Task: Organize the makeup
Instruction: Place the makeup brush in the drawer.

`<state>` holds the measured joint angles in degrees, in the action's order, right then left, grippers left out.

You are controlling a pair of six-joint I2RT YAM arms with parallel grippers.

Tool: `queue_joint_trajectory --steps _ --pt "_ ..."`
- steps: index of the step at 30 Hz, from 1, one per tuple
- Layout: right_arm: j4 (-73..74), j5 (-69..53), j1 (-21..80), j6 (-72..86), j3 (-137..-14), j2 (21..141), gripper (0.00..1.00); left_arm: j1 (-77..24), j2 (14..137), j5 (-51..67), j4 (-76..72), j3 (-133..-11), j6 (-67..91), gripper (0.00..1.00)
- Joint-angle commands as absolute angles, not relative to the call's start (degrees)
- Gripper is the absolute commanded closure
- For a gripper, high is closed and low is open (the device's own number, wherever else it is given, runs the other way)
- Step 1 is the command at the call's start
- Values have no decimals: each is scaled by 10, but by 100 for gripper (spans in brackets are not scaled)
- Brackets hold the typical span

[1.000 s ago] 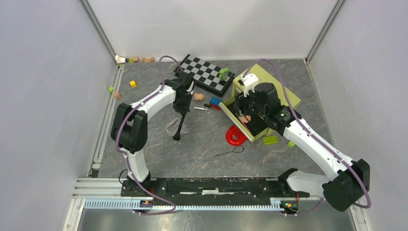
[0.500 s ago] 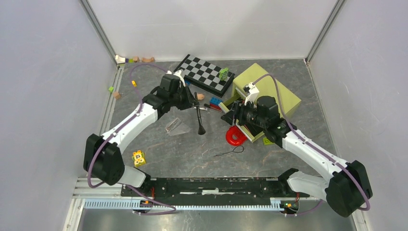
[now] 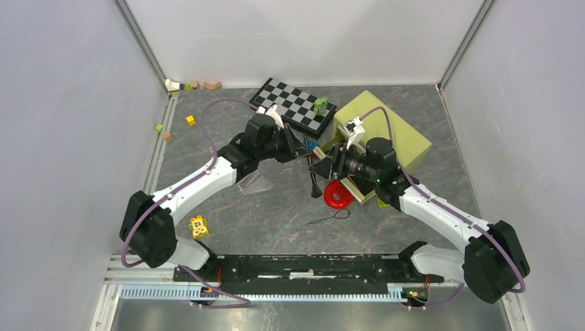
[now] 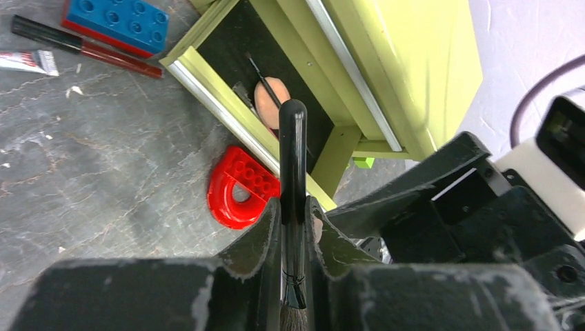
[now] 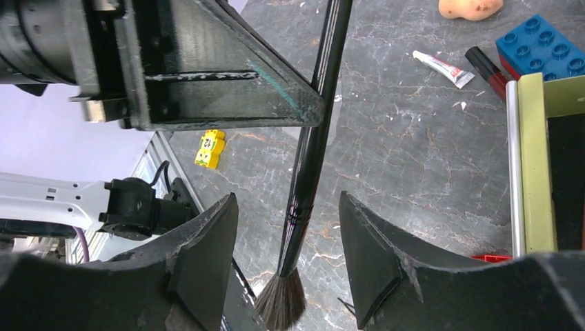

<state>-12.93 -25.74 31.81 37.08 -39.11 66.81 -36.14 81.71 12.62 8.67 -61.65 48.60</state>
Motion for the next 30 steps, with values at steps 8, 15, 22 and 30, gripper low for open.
queue_joint_trajectory --steps 8,15,22,30 --pt "-136 -269 328 360 -397 705 54 -383 816 139 25 -626 519 98" --pt "-122 -255 329 345 -409 706 78 -382 819 151 20 -627 505 87" --pt "6 -214 329 235 -487 704 82 -343 764 147 68 -636 442 24" --pt "262 -7 328 48 -617 747 82 -247 656 39 239 -641 294 11"
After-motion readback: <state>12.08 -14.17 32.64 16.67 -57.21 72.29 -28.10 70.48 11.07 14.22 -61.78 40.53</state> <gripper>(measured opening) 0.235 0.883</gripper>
